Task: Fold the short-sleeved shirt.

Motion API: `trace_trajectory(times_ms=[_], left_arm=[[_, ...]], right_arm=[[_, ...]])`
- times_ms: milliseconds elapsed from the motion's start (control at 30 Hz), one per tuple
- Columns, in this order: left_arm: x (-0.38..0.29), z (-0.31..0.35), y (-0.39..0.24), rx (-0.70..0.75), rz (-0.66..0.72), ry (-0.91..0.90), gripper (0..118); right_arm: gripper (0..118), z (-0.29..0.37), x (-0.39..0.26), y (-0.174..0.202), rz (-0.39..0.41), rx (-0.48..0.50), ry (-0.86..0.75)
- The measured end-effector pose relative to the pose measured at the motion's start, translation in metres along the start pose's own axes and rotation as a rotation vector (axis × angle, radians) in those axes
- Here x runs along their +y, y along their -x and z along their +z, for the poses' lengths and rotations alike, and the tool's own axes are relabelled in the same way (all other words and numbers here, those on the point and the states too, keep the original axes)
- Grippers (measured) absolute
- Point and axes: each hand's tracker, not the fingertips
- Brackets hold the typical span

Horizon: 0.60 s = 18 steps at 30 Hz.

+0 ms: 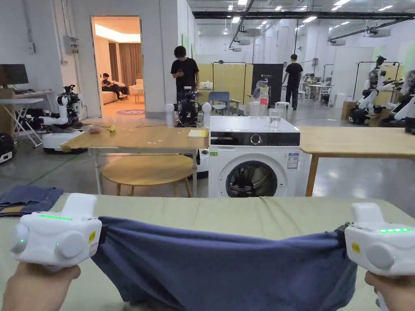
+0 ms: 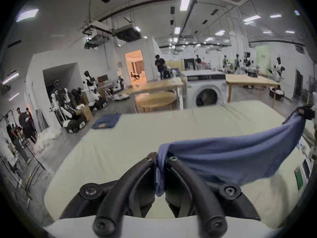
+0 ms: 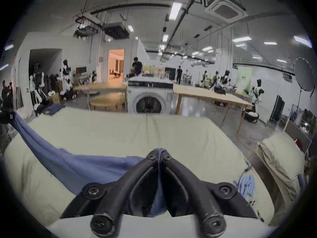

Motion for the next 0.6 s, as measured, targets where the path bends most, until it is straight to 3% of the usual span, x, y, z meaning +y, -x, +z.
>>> trace_trajectory(times_ms=[100, 200, 367, 400, 433, 467, 500, 533, 600], left_arm=[[-0.067, -0.005, -0.009, -0.011, -0.034, 0.091, 3], [-0.135, -0.009, -0.009, -0.034, 0.048, 0.174, 3], [-0.190, 0.010, -0.007, -0.067, 0.145, 0.194, 3], [-0.195, 0.014, -0.008, -0.065, 0.149, 0.191, 4], [-0.199, 0.014, -0.007, -0.089, 0.157, 0.181, 19], [-0.202, 0.013, -0.007, -0.110, 0.149, 0.175, 55], [-0.203, 0.013, -0.007, -0.113, 0.137, 0.159, 83], [-0.201, 0.018, -0.009, -0.086, 0.106, 0.133, 95], [-0.199, 0.037, -0.012, -0.055, 0.063, 0.081, 118]], right_arm=[[0, -0.008, -0.066, 0.000, -0.011, 0.003, 0.089], [0, -0.006, -0.123, -0.003, -0.091, 0.001, 0.157], [0, 0.017, -0.161, -0.006, -0.140, 0.003, 0.134], [15, 0.024, -0.165, -0.004, -0.153, 0.009, 0.124], [45, 0.025, -0.167, -0.003, -0.149, 0.019, 0.127], [81, 0.024, -0.168, -0.002, -0.131, 0.025, 0.138], [92, 0.022, -0.169, -0.001, -0.102, 0.028, 0.155], [100, 0.027, -0.168, 0.002, -0.055, 0.013, 0.165], [114, 0.046, -0.166, 0.003, -0.044, -0.005, 0.138]])
